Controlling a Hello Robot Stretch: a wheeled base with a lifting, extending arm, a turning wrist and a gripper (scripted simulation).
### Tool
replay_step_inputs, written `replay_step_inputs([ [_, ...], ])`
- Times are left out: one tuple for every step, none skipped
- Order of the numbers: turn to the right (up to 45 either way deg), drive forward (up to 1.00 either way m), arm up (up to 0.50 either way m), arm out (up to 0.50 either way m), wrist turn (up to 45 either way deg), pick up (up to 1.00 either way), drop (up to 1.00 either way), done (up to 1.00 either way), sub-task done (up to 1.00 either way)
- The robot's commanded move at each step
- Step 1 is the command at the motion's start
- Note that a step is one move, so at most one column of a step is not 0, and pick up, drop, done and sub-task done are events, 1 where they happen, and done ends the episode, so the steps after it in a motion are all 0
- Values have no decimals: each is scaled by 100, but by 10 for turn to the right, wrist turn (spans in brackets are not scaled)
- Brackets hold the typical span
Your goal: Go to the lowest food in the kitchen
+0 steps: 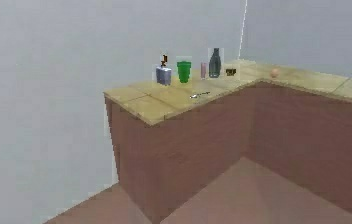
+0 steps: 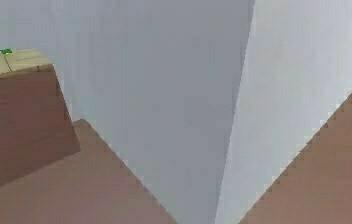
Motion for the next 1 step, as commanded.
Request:
replay_step_inputs([
  [330, 0, 0, 0, 0, 0, 0, 0, 0],
])
